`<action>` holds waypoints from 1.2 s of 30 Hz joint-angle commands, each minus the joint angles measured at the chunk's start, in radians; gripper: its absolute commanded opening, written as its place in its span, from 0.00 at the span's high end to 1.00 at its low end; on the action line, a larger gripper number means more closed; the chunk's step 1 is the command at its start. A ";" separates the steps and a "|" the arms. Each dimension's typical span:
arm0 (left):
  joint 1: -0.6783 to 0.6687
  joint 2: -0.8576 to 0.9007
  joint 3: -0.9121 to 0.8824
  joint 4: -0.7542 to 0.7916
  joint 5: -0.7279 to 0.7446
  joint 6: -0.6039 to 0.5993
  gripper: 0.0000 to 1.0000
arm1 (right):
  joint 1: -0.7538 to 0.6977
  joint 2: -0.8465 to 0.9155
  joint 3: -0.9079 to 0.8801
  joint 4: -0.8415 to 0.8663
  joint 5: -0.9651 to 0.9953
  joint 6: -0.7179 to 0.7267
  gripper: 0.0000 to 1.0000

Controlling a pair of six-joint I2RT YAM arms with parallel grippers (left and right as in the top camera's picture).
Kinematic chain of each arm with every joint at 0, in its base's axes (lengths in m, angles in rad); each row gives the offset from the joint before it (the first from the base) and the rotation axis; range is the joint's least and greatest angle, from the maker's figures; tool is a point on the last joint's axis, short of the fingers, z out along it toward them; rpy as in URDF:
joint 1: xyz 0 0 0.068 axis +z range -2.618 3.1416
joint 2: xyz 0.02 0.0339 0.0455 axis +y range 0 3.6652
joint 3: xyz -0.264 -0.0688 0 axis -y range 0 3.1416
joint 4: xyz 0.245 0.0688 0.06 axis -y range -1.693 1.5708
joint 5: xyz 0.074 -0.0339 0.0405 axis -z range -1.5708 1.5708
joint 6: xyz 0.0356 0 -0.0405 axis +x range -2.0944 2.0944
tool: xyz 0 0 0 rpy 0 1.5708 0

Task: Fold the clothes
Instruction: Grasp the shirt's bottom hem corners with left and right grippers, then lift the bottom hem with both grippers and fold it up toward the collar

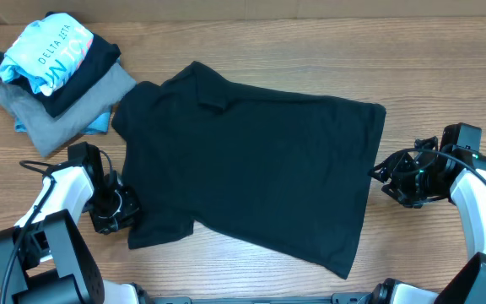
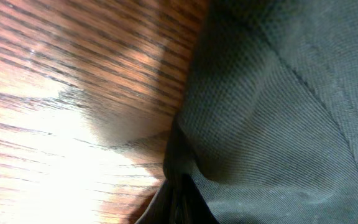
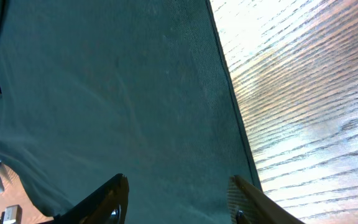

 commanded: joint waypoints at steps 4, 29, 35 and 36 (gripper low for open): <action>0.000 0.010 0.121 -0.144 0.127 0.055 0.96 | -0.010 -0.015 0.002 -0.090 0.163 0.216 0.45; -0.001 -0.003 0.229 -0.220 0.141 0.084 0.96 | 0.004 -0.015 -0.342 -0.142 0.050 0.281 0.54; -0.001 -0.003 0.229 -0.220 0.141 0.085 0.96 | 0.085 -0.015 -0.389 -0.145 0.040 0.282 0.48; -0.001 -0.003 0.229 -0.220 0.141 0.085 0.96 | 0.106 -0.015 -0.397 -0.142 0.039 0.283 0.48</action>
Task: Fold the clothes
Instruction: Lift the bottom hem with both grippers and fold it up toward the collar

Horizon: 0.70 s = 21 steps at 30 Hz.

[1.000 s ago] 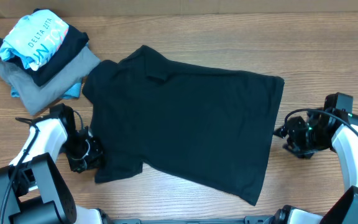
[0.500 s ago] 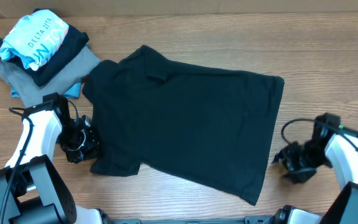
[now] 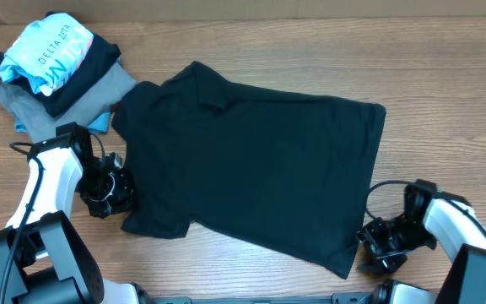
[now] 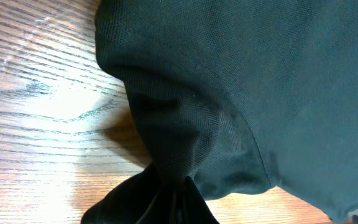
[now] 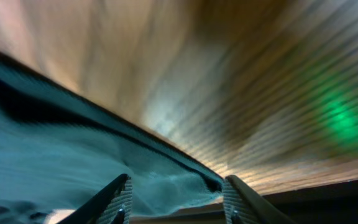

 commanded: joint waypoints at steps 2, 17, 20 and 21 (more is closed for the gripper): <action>-0.001 -0.014 0.023 0.001 0.015 0.016 0.96 | 0.093 -0.013 -0.043 0.011 -0.015 0.024 0.47; -0.001 -0.014 0.023 0.008 0.014 0.024 0.95 | 0.210 -0.013 -0.092 0.039 -0.016 0.134 0.61; -0.001 -0.014 0.023 0.013 0.015 0.024 0.95 | 0.210 -0.013 -0.092 0.053 -0.013 0.135 0.65; -0.001 -0.014 0.023 0.013 0.015 0.024 0.95 | 0.210 -0.013 -0.092 0.058 -0.013 0.138 0.68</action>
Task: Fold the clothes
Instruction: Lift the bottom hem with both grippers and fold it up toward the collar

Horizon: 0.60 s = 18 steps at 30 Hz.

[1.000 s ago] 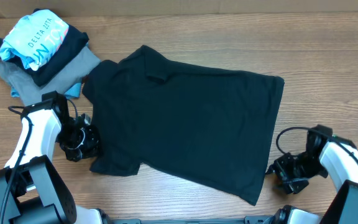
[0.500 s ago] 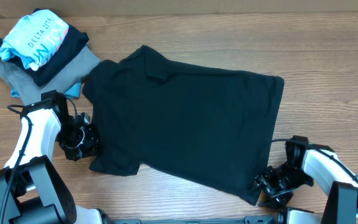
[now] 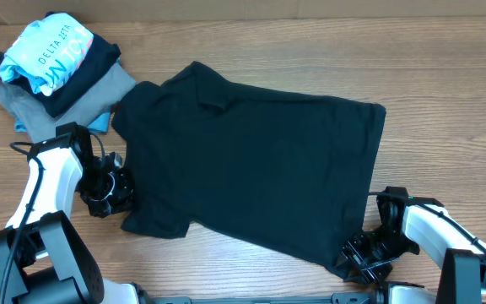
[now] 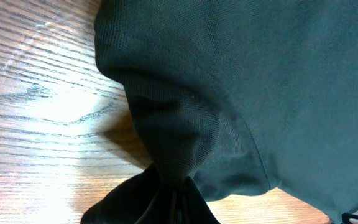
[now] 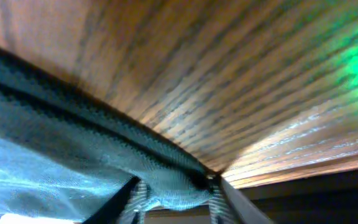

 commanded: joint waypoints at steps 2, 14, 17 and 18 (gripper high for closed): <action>-0.001 -0.014 0.023 0.008 0.014 0.020 0.95 | 0.005 -0.011 -0.013 0.031 0.020 0.012 0.76; -0.001 -0.014 0.055 -0.008 0.014 0.027 0.95 | 0.005 -0.012 0.040 0.021 0.021 -0.006 0.93; -0.001 -0.014 0.107 -0.049 0.014 0.036 0.96 | 0.005 -0.017 0.092 -0.021 0.037 -0.031 0.94; -0.001 -0.014 0.126 -0.062 0.014 0.040 0.96 | 0.005 -0.023 0.116 -0.042 0.056 -0.032 0.94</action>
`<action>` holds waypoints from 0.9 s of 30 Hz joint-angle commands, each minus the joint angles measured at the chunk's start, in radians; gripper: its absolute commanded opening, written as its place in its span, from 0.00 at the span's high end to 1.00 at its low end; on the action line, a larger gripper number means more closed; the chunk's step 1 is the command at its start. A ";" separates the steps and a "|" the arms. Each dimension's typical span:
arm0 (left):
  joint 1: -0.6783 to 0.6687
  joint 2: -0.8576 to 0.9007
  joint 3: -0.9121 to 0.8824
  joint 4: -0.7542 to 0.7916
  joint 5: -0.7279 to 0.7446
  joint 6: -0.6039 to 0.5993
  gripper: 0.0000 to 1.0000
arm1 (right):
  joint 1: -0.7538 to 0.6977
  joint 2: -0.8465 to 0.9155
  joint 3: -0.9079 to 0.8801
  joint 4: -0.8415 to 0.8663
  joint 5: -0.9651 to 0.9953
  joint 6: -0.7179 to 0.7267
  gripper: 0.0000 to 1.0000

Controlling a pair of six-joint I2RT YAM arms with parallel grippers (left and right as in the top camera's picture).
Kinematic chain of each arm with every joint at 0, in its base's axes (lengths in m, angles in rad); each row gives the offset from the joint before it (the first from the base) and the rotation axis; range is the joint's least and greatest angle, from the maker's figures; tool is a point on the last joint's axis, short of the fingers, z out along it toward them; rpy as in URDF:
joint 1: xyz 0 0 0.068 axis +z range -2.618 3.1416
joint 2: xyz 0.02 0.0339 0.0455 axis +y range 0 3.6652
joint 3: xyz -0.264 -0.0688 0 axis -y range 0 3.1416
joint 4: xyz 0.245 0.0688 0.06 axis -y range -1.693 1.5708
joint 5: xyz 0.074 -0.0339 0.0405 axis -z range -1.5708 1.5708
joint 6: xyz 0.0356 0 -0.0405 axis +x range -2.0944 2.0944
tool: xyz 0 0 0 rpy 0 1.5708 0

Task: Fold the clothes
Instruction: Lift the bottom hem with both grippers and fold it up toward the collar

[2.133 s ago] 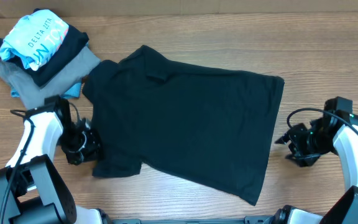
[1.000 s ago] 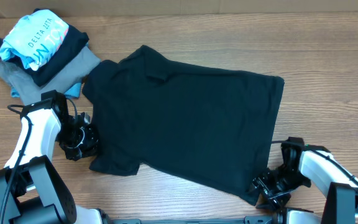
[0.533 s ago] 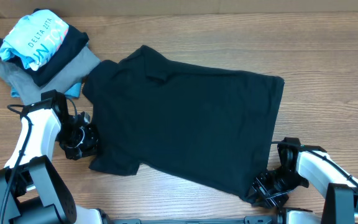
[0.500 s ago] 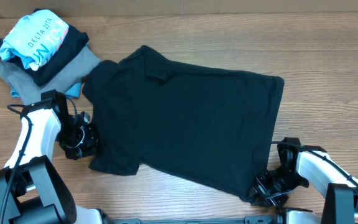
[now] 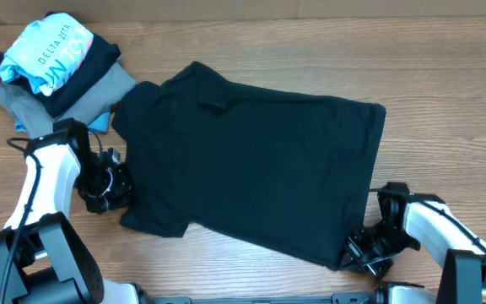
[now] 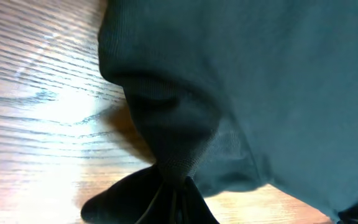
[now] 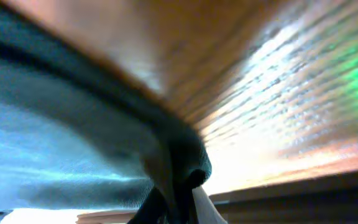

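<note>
A dark polo shirt (image 5: pixel 251 160) lies spread flat on the wooden table, collar toward the upper left. My left gripper (image 5: pixel 118 192) is shut on the near sleeve at the shirt's left edge; in the left wrist view the cloth (image 6: pixel 173 143) bunches into the closed jaws. My right gripper (image 5: pixel 357 250) is shut on the shirt's near right hem corner; in the right wrist view the fabric (image 7: pixel 179 162) is pinched between the fingers, just off the table.
A pile of folded clothes (image 5: pixel 53 72), grey, dark and light blue, sits at the far left corner, close to the shirt's collar. Bare wooden table (image 5: pixel 445 101) lies right of the shirt. The front table edge runs just below the right gripper.
My right gripper went from open around the hem corner to shut on it. The left gripper kept its hold on the sleeve and shifted very slightly up.
First my left gripper was shut on the sleeve near the front, and my right gripper hung open by the shirt's right edge. Then the left pulled the sleeve outward while the right came down to the near right corner, straddled it open, and has now shut on it.
</note>
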 commanded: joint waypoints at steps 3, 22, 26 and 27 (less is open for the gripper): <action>-0.001 -0.014 0.135 -0.063 0.014 0.039 0.96 | 0.005 -0.041 0.145 -0.084 0.111 -0.041 0.94; -0.069 -0.013 0.229 0.071 0.085 0.046 0.95 | 0.005 -0.074 0.339 0.033 0.146 -0.085 0.81; -0.110 -0.013 0.229 0.142 0.079 0.047 0.95 | 0.005 -0.074 0.339 0.126 0.146 -0.049 0.81; -0.121 -0.013 0.229 0.158 0.072 0.047 0.95 | 0.005 -0.074 0.339 0.147 0.147 -0.039 0.81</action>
